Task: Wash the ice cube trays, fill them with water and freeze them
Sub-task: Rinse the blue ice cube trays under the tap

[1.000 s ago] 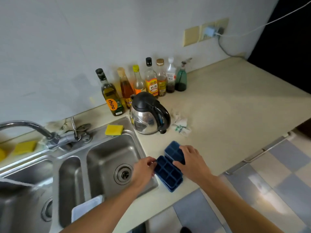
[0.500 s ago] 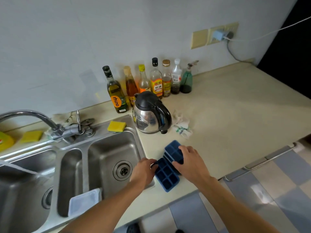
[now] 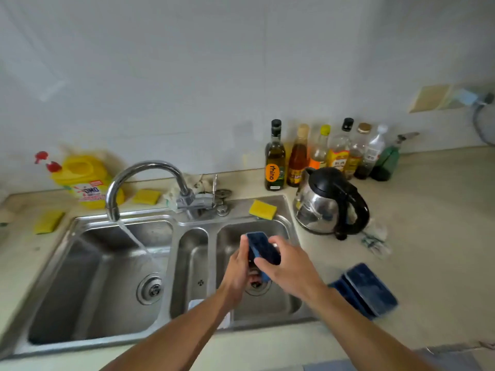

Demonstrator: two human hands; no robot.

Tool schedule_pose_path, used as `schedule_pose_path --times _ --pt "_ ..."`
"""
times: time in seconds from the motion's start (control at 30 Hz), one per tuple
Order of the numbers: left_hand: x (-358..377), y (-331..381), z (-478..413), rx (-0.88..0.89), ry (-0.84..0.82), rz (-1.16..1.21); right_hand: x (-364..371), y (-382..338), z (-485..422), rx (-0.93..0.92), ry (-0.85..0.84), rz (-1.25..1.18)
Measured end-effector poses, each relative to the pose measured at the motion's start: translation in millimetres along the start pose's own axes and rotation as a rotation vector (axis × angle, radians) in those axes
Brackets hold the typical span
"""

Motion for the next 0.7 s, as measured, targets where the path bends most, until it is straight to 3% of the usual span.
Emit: schedule_pose_path --times 0.4,0.7 --pt "-216.4 14.7 7.7 -0.064 0.267 0.405 161.5 -132.8 -92.3 -0.115 -0.334 -0.109" --pt "-269.3 6.7 13.9 -0.184 0.496 0.368 203.5 -158.1 -120.1 -0.183 -0.457 -0.135"
Point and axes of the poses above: each hand's wrist, its own z-axis away from the middle knuckle, its own x-axis out of the palm, y = z × x, the point moved 7 cm from there along -z, towards the middle knuckle, and after that the axes turned 12 degrees about -x, right-handed, at the moved point
